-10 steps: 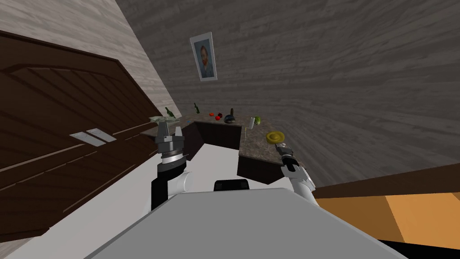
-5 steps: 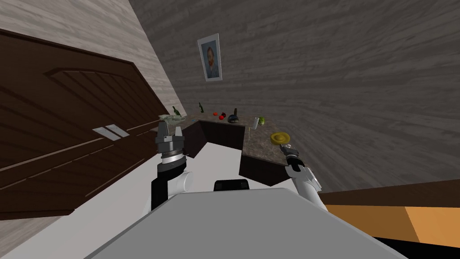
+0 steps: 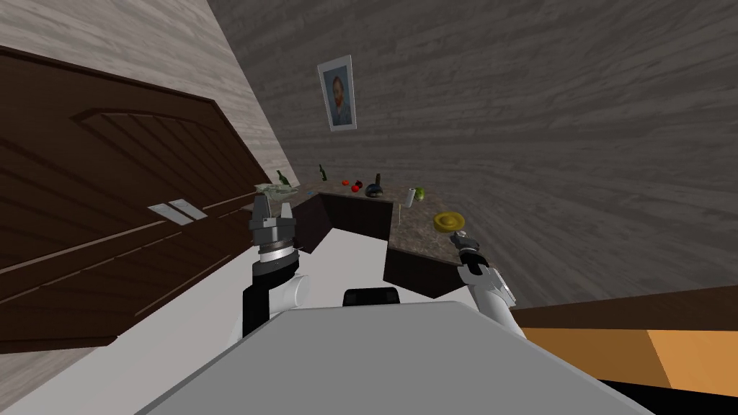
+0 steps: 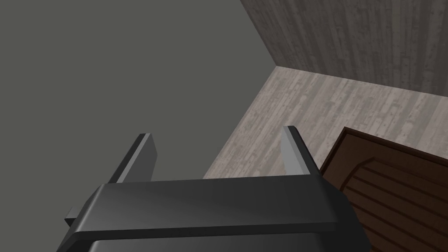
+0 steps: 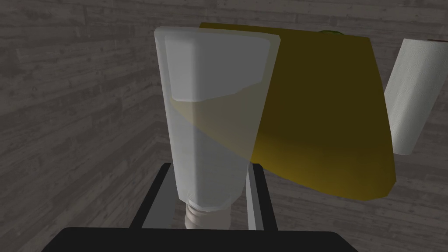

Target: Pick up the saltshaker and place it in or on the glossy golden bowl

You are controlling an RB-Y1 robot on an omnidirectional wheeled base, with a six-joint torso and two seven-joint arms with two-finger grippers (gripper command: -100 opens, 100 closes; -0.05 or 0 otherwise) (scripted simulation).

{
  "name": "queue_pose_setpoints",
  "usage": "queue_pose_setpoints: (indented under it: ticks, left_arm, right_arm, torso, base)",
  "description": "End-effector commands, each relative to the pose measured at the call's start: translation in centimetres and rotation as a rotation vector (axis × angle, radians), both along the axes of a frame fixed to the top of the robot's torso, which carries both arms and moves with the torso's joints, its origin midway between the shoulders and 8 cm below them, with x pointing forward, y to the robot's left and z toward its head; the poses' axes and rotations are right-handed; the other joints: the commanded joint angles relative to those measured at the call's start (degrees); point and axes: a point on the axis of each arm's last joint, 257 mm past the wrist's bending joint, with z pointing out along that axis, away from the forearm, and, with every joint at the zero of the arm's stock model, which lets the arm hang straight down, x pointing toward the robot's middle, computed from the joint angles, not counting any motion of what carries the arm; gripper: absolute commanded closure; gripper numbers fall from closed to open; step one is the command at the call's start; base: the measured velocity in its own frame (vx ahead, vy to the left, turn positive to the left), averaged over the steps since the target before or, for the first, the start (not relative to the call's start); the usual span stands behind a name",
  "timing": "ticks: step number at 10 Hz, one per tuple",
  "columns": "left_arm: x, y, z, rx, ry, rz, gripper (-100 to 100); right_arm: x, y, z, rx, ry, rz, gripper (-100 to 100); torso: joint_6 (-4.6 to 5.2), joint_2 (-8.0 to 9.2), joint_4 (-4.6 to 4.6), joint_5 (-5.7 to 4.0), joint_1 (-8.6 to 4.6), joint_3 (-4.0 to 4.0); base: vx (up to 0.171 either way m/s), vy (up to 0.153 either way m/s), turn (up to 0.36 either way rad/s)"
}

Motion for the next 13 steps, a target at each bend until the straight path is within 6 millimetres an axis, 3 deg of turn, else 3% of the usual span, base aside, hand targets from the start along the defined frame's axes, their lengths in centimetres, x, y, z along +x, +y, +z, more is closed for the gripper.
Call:
queue_pose_setpoints:
  ticks: [1, 2, 3, 5, 11, 12, 13]
  left_arm:
    - [0.0, 0.0, 0.0, 0.0, 0.0, 0.0, 0]
    - [0.0, 0.0, 0.0, 0.0, 0.0, 0.0, 0]
    - [0.0, 0.0, 0.0, 0.0, 0.0, 0.0, 0]
    - [0.0, 0.0, 0.0, 0.0, 0.0, 0.0, 0]
    - [0.0, 0.0, 0.0, 0.0, 0.0, 0.0, 0]
    - [0.0, 0.0, 0.0, 0.0, 0.0, 0.0, 0]
    - [0.0, 0.0, 0.0, 0.0, 0.0, 0.0, 0]
  right_arm:
    - [0.0, 0.0, 0.0, 0.0, 0.0, 0.0, 0]
    - [0.6, 3.1, -1.1, -0.001, 0.018, 0.04, 100]
    - [0.7, 3.1, -0.9, -0.004, 0.014, 0.041, 100]
    - [1.4, 7.1, -1.8, -0.003, 0.031, 0.089, 100]
    - [3.3, 19.1, -0.9, 0.004, 0.009, 0.221, 100]
    - [3.3, 18.1, -1.1, 0.005, 0.014, 0.207, 100]
    - [3.4, 18.3, -1.0, 0.003, 0.014, 0.21, 0]
  torso:
    - [0.0, 0.0, 0.0, 0.0, 0.0, 0.0]
    - [0.0, 0.0, 0.0, 0.0, 0.0, 0.0]
    - [0.14, -0.07, -0.06, -0.06, -0.15, -0.06]
    - [0.15, -0.09, -0.17, -0.19, -0.35, -0.12]
    - [0.23, -0.21, -0.37, -0.43, -0.53, -0.29]
    - [0.21, -0.2, -0.37, -0.46, -0.58, -0.28]
    - [0.19, -0.09, -0.35, -0.44, -0.5, -0.22]
  base:
    - [0.0, 0.0, 0.0]
    - [0.041, -0.051, -0.299]
    - [0.051, -0.052, -0.155]
    - [0.046, -0.085, -0.173]
    - [0.069, -0.08, -0.242]
    - [0.024, -0.03, -0.027]
    - [0.005, -0.005, 0.006]
